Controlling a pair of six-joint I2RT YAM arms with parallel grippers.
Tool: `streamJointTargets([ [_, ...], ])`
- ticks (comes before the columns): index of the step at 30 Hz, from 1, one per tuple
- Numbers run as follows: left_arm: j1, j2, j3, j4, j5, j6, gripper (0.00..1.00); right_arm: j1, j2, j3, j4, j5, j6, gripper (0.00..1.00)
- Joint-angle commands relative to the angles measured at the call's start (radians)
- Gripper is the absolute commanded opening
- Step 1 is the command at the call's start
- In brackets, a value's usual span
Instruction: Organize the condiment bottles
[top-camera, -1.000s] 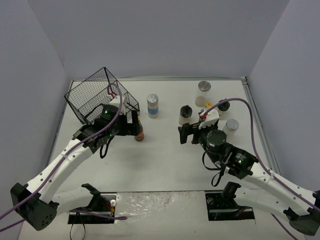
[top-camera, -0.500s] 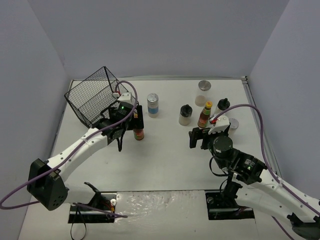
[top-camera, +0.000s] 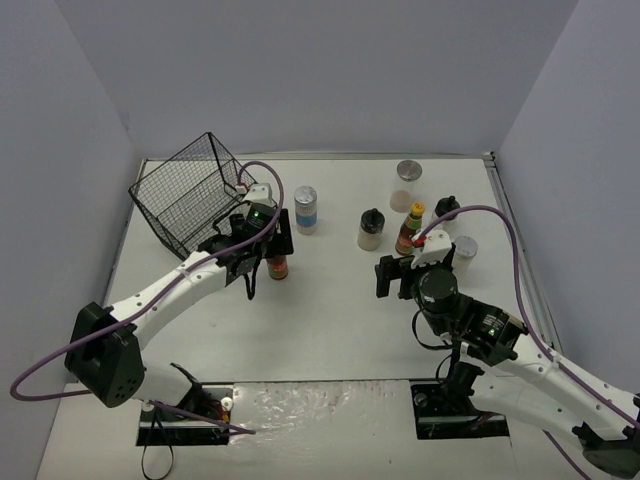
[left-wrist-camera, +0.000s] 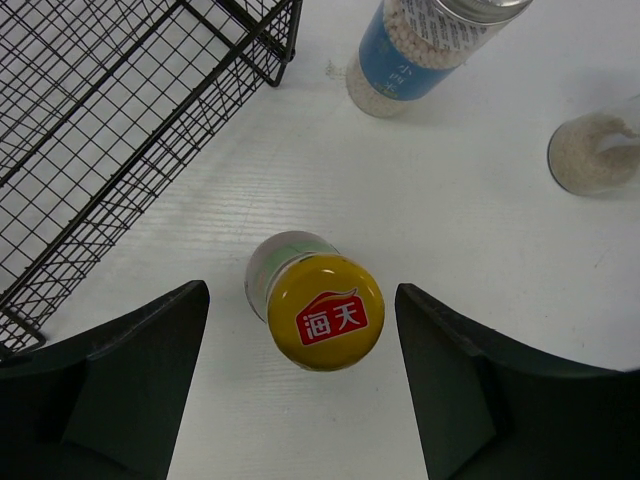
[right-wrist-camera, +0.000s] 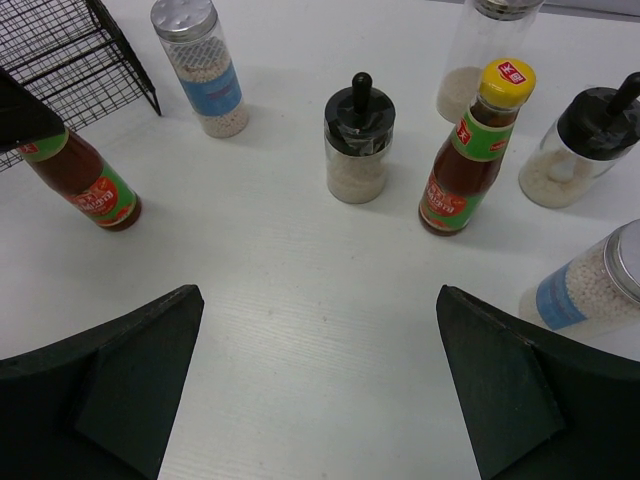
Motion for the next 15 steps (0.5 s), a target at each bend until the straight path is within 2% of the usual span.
streamJointTargets([
  [1, -0.018, -0.014, 0.046, 0.049, -0.049, -0.039, 0.7, -0.005, -0.001, 0.025, 0.036, -0.007, 0.005, 1.0],
  [5, -0.026, -0.002, 0.044, 0.049, -0.085, -0.046, 0.62, -0.005, -0.005, 0.013, 0.033, -0.011, 0.007, 1.0],
  [7, -0.027, 0.004, 0.048, 0.052, -0.094, -0.045, 0.53, -0.005, -0.009, 0.011, 0.03, -0.015, 0.007, 1.0],
  [14, -0.027, 0.019, 0.051, 0.07, -0.106, -0.041, 0.34, -0.005, -0.025, 0.012, 0.022, -0.015, -0.017, 1.0],
  [15, -0.027, 0.017, 0.051, 0.073, -0.112, -0.042, 0.28, -0.004, -0.025, 0.015, 0.021, -0.016, -0.02, 1.0],
])
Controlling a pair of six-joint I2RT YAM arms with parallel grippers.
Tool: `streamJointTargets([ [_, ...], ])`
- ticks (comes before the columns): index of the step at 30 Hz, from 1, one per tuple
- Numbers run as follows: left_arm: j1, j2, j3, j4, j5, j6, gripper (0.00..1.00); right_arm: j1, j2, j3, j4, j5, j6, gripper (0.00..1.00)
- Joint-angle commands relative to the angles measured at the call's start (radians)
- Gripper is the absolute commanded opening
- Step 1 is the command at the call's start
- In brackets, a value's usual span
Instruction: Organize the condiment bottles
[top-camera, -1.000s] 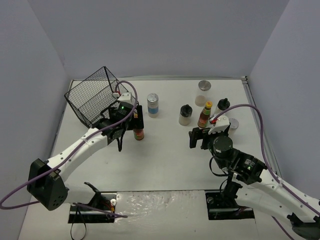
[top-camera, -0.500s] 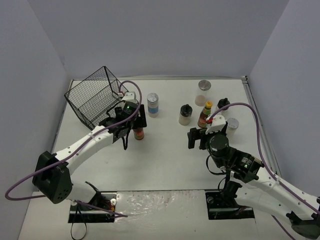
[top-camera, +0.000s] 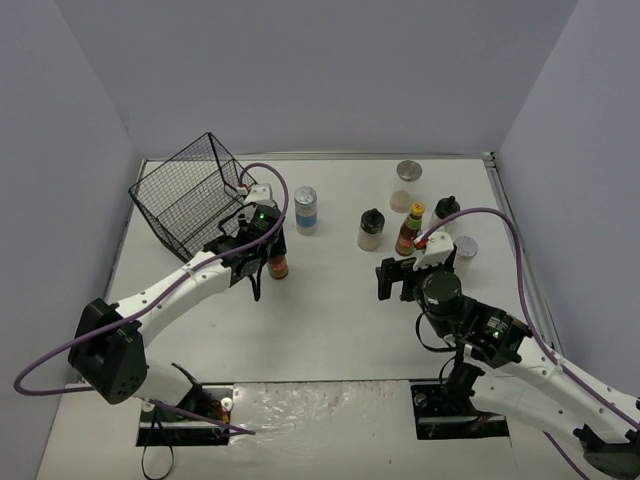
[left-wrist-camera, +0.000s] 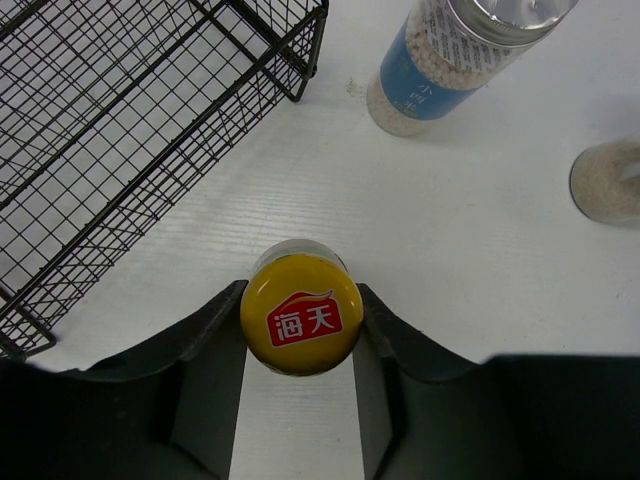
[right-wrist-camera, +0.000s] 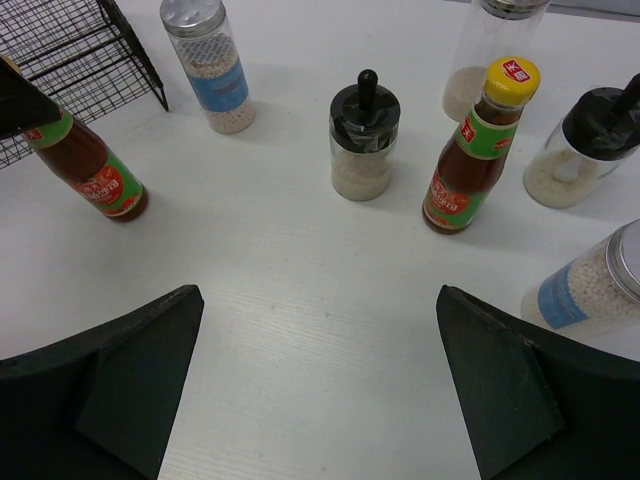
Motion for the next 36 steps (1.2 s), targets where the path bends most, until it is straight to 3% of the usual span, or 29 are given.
streamJointTargets([
  [1, -0.003, -0.013, 0.055, 0.058, -0.035, -0.013, 0.22, -0.004, -0.005, 0.018, 0.038, 0.004, -0.019, 1.0],
  [5, -0.003, -0.035, 0.093, 0.017, -0.054, 0.006, 0.0, -0.005, 0.003, 0.03, 0.038, 0.002, -0.03, 1.0],
  [10, -0.003, -0.062, 0.243, -0.084, -0.057, 0.032, 0.0, -0.005, 0.013, 0.05, 0.038, -0.005, -0.053, 1.0],
  [14, 0.007, -0.06, 0.458, -0.233, -0.1, 0.065, 0.0, -0.006, 0.024, 0.079, 0.039, -0.002, -0.067, 1.0],
  [20, 0.123, -0.014, 0.719, -0.398, -0.089, 0.127, 0.0, -0.007, 0.061, 0.123, 0.038, -0.015, -0.078, 1.0],
  [26, 0.325, 0.058, 0.89, -0.426, -0.046, 0.18, 0.0, -0.008, 0.088, 0.148, 0.039, -0.034, -0.076, 1.0],
  [36, 0.499, 0.219, 1.094, -0.372, -0.009, 0.22, 0.0, -0.012, 0.113, 0.145, 0.04, -0.048, -0.081, 1.0],
])
